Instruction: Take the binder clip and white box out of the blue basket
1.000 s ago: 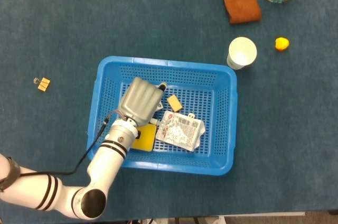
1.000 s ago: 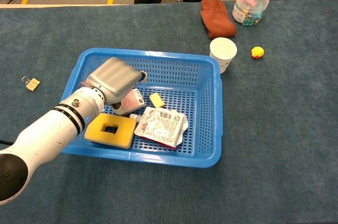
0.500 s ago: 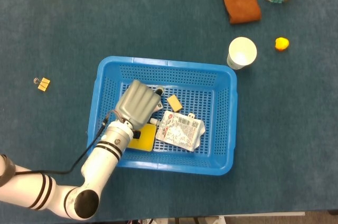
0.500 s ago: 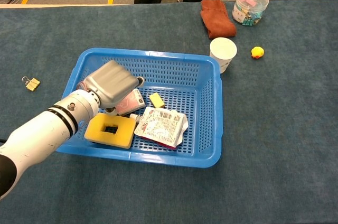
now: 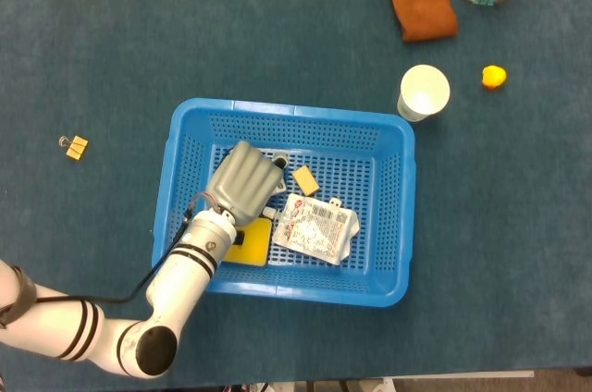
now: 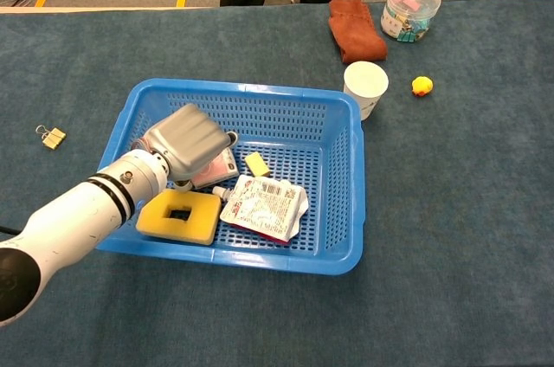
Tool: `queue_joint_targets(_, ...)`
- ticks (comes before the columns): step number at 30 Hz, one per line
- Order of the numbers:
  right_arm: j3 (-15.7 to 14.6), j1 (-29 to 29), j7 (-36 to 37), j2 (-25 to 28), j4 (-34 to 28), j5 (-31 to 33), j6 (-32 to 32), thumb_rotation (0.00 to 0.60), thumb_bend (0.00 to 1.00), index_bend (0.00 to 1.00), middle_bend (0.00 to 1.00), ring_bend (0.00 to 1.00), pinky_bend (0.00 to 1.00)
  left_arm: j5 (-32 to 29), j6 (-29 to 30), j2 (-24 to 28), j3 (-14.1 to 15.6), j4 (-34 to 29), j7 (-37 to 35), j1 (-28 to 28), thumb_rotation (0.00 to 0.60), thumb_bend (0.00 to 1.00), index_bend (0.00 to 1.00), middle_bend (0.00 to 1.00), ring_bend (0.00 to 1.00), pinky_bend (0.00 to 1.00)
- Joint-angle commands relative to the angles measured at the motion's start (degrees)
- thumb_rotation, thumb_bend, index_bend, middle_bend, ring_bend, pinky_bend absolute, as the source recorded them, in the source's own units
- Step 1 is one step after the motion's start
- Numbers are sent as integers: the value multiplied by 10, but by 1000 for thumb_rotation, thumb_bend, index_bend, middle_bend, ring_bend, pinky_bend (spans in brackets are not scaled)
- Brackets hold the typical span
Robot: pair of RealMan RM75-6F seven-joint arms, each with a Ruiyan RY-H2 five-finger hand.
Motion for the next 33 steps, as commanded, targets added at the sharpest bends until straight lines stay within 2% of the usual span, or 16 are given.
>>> queue_joint_targets(1, 0, 0, -2, 0, -1, 1, 0, 600, 256, 352, 266, 110, 135, 1, 3, 5, -1, -5, -3, 0, 600, 161, 217, 805, 775, 882)
queue_joint_targets(10, 2, 2, -11, -3, -4, 6, 0, 600, 257, 352, 270, 109, 135, -6, -10, 13, 9, 1, -1, -5, 600, 162, 218, 802, 775, 882)
queue_joint_targets(21, 2, 2, -20, -6, -10, 10, 3, 600, 257, 352, 270, 110, 135, 17, -4, 22, 13, -20, -14, -4, 600, 161, 217, 799, 775, 882)
queue_joint_targets(33, 2, -1, -27, -4, -18, 10, 9, 600, 257, 352, 270, 109, 135, 37, -16, 28, 36, -19, -8, -7, 600, 162, 200, 795, 773, 881)
